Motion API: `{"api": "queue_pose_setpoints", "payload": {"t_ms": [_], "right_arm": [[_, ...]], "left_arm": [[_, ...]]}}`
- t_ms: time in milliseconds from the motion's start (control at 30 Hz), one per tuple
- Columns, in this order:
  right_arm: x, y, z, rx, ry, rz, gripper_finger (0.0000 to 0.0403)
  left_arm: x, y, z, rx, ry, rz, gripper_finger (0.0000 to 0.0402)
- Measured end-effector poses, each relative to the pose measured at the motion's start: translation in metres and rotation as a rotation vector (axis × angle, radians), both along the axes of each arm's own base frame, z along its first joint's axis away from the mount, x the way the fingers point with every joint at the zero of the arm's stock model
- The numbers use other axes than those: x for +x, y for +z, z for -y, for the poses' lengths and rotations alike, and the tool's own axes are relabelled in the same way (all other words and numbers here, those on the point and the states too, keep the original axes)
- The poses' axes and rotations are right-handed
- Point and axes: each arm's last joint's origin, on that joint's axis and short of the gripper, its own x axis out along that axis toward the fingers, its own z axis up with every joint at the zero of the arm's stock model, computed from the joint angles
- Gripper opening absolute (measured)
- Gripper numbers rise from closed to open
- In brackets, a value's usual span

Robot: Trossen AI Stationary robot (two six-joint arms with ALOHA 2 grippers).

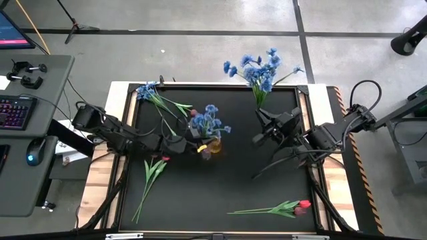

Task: Sort flowers into vase by color
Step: Put the bottom blue flower into the transparent vase

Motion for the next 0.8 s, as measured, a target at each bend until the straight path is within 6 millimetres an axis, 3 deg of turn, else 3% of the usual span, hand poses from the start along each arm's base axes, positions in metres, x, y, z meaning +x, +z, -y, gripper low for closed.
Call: {"api": "queue_pose_setpoints", "payload": {"t_ms": [333,500,667,800], "right_arm": [[0.019,-0.022,-0.017,0.109,0.095,-0.046,0.0],[0.03,-0.037,-0.031,0.139,0.096,-0.031,0.0],[0.046,-0.064,-0.052,0.181,0.09,-0.009,0.0],[0.068,-0.098,-0.07,0.203,0.051,0.048,0.0]], "left_arm": [[-0.013,0.036,-0.004,0.201,-0.043,0.03,0.0],[-0.018,0.041,-0.005,0.215,-0.062,0.018,0.0],[-0.022,0.046,-0.005,0.215,-0.065,0.025,0.0],[-0.023,0.05,-0.005,0.212,-0.071,0.038,0.0]]}}
